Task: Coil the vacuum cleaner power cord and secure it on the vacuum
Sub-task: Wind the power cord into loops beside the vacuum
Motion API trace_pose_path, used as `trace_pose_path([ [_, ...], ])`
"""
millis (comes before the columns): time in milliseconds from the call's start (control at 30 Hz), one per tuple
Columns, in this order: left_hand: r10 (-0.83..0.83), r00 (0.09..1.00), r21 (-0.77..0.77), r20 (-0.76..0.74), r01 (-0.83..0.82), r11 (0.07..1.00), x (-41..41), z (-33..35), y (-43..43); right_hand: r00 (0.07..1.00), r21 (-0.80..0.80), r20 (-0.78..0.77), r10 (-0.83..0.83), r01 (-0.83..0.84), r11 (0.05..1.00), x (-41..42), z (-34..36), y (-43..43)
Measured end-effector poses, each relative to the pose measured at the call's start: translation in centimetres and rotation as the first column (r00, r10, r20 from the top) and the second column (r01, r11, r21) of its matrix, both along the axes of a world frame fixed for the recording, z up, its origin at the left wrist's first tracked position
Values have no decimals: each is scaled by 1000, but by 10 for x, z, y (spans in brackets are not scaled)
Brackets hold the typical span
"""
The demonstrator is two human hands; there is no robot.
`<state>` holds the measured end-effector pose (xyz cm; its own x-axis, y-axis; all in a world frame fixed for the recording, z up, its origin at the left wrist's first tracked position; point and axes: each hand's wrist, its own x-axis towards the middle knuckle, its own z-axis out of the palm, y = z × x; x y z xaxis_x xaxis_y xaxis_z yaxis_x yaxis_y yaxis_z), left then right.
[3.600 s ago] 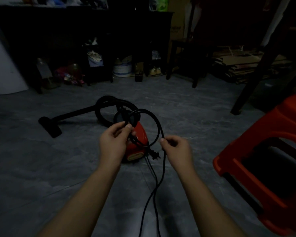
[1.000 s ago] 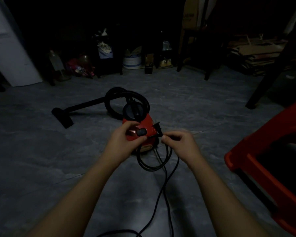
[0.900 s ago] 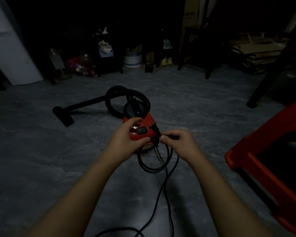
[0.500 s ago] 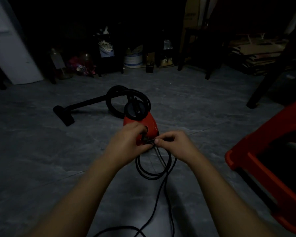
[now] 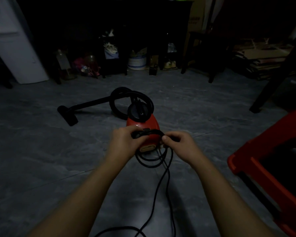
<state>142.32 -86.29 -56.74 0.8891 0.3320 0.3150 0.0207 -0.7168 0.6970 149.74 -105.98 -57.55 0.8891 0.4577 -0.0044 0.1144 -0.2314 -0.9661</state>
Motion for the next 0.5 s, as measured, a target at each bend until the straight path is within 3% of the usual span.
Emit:
trace_pose_path([
  [100,86,996,-206,8,-82,975,1,1,-2,998,29,-15,-58,59,998,1,0,-2],
  [200,134,990,-288,32,-119,950,2,0,-5,992,79,-31,-122,124,989,2,-1,1],
  [333,102,995,-271,21,-92,958,4,-2,-12,982,81,-8,-188,188,979,4,-4,2],
  [500,43,994,-97,-101,-53,994,5,-13,-2,979,9,105,-173,173,985,5,-6,2],
])
